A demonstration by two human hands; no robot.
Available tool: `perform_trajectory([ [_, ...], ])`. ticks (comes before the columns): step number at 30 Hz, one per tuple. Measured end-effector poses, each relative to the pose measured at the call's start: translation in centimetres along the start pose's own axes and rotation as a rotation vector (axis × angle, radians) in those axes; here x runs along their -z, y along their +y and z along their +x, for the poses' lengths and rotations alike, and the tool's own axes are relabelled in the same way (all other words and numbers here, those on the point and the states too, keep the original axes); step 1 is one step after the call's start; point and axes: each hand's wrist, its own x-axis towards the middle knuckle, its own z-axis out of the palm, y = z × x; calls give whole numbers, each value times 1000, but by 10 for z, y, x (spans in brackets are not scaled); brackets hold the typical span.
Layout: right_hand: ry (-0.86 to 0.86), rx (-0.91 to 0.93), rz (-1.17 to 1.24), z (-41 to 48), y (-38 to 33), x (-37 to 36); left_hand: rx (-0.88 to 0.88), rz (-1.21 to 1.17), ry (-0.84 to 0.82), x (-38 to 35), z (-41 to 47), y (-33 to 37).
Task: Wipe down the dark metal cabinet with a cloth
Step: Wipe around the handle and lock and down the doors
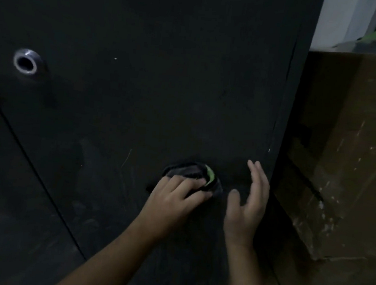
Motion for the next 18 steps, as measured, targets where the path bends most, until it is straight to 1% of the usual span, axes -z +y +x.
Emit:
perform_trajectory([
  [1, -11, 4, -24, -4, -4, -4, 19, 16, -29, 4, -15, -3],
  [3, -33, 17, -43, -13, -12, -15, 108, 32, -29, 19, -41, -13],
  [6, -99, 35, -20, -26, -23, -33, 302, 23, 65, 49, -57, -31],
  [9, -195, 112, -24, -40, -34, -47, 397, 33, 231, 85, -45, -50],
  [12, -313, 213, -28, -54, -45, -58, 516, 57, 478, 118, -20, -73],
  [14, -347, 249, -50, -59, -48, -63, 611, 77, 592, 124, -10, -81],
  [16, -348, 240, -55, -61, -49, -65, 643, 102, 615, 116, -9, -76],
  [18, -351, 212, -63, -61, -51, -65, 587, 138, 562, 99, -22, -69],
])
